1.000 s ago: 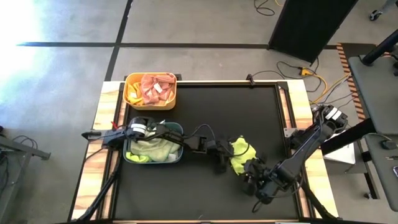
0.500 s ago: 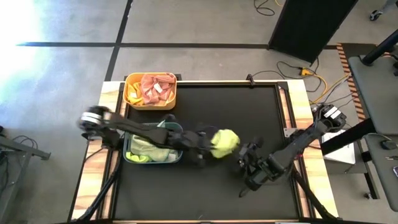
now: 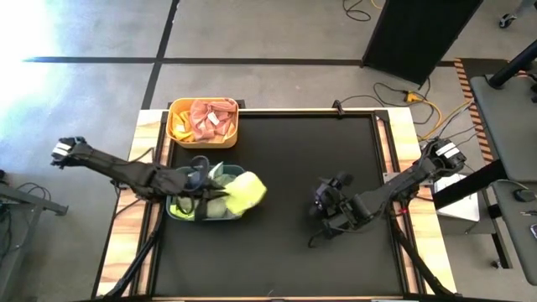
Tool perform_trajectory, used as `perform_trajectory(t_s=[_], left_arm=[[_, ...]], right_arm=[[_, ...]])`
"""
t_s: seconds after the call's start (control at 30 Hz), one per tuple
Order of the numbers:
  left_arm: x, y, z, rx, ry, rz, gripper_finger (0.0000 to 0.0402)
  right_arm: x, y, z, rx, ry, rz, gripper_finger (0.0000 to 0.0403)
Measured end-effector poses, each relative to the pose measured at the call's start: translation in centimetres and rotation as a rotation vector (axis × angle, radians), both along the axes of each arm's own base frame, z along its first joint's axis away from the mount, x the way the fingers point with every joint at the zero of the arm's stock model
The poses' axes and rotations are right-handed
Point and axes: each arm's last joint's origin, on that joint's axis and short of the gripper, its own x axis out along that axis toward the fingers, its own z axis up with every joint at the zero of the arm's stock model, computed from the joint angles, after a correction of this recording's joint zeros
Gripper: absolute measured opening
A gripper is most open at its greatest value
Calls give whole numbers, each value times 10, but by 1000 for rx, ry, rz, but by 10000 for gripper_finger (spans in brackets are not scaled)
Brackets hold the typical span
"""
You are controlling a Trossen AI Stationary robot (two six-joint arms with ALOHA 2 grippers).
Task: Sort microfiber towel by color & place in baskets
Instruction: Put the green microfiber towel into the blue bin
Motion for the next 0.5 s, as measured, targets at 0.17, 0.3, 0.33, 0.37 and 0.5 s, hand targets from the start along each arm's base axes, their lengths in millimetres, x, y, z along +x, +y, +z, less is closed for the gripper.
perform_trajectory(t_s=[0.17,0.3,0.33,0.37,0.5], left_arm=[[-32,15,-18,74,145,172,4],[-47,19,-24,87,267,183,4],[-49,19,-24,61,287,180,4],[-49,19,-23,39,294,164,4],[-45,14,-18,-71,307,78,4]], right_arm=[[2,2,0,33,-22,0,179],[3,3,-1,95,-15,14,172],[3,4,-1,101,-11,16,169],[3,4,-2,109,-7,18,167],[3,4,-2,120,-1,21,159]])
